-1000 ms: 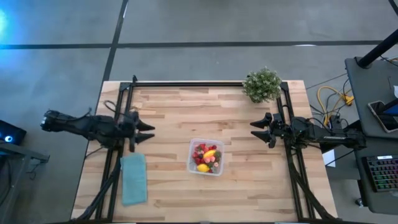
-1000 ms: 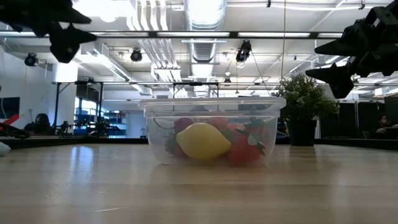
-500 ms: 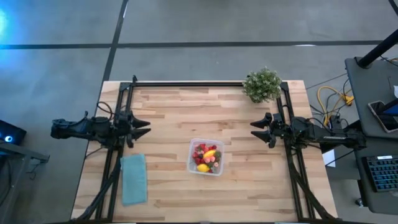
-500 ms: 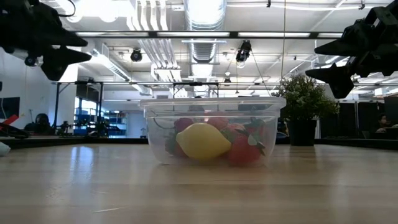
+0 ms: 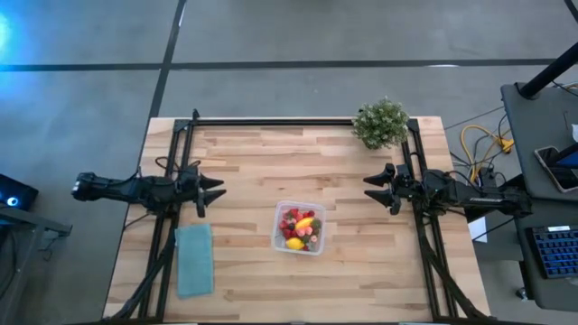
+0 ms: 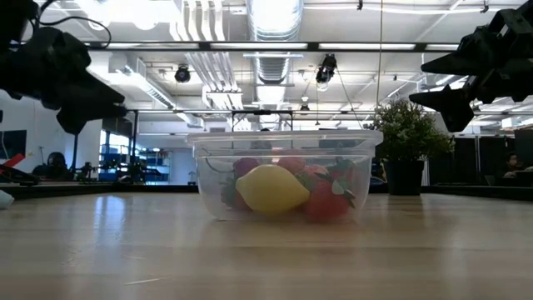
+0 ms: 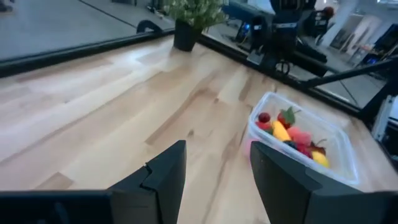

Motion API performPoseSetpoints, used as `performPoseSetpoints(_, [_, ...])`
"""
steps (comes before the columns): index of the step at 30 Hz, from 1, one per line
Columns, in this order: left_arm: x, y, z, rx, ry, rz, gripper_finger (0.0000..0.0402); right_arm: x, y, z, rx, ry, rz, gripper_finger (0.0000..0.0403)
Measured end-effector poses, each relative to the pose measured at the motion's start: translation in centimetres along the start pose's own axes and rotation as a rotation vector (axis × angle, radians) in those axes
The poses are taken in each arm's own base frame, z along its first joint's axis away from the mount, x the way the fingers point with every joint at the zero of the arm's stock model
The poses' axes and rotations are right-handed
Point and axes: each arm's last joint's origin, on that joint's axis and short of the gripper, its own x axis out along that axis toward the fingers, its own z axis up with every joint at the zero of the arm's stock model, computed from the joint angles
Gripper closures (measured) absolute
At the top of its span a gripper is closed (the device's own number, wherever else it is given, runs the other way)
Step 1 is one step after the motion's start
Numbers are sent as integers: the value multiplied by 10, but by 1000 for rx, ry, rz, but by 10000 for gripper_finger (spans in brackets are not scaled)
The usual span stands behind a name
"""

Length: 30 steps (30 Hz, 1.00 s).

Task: Pick and placing Produce into tupperware
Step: Return to Home Position

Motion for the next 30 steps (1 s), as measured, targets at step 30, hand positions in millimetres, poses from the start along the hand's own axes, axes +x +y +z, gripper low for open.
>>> performPoseSetpoints(30, [11, -3, -7, 46, 91, 35, 237, 0, 0, 0, 0, 4, -2, 132])
